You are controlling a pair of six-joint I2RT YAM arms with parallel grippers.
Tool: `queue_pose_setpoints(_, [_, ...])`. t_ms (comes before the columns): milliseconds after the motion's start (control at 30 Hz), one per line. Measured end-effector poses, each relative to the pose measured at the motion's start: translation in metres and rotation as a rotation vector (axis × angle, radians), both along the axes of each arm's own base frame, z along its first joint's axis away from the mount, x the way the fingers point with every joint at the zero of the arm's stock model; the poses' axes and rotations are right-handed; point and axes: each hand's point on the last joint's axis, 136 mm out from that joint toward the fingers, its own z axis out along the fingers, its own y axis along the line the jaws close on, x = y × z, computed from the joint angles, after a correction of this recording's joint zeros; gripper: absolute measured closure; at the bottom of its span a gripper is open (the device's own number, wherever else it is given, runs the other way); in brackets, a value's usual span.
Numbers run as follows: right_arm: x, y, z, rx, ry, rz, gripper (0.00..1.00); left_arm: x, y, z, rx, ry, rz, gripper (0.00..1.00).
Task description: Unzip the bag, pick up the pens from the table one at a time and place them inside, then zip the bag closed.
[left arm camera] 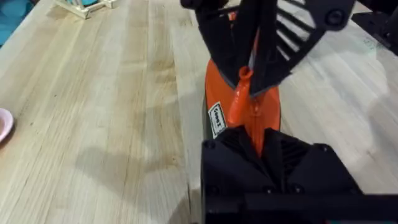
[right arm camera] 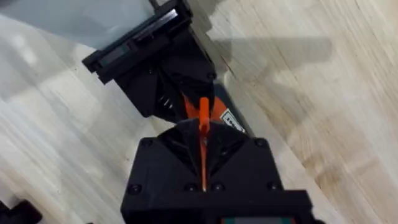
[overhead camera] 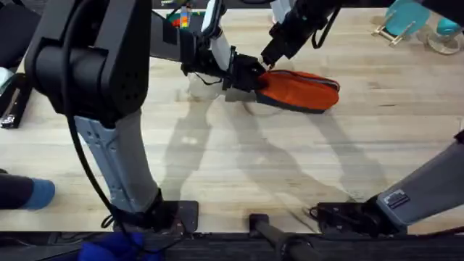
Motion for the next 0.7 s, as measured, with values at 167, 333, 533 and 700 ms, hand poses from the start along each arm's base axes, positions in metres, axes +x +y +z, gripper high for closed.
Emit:
queue_pose_setpoints(167, [-0.002, -0.002, 0.0, -0.008, 0.008, -0.001, 0.968, 0.0, 0.0, 0.0, 0.0, -0.003, 0.0, 0.958])
queue_pose_setpoints(333, [-0.004, -0.003, -0.001, -0.014, 0.018, -0.002, 0.968, 0.0, 0.0, 0.0, -0.001, -0.002, -0.001, 0.958])
queue_pose_setpoints(533, [-0.006, -0.007, -0.002, -0.032, 0.028, -0.007, 0.968, 0.0, 0.0, 0.0, -0.001, -0.002, -0.001, 0.958])
queue_pose_setpoints(700, [-0.01, -0.018, -0.003, -0.056, 0.051, -0.027, 0.968, 0.0, 0.0, 0.0, 0.0, -0.002, -0.001, 0.958])
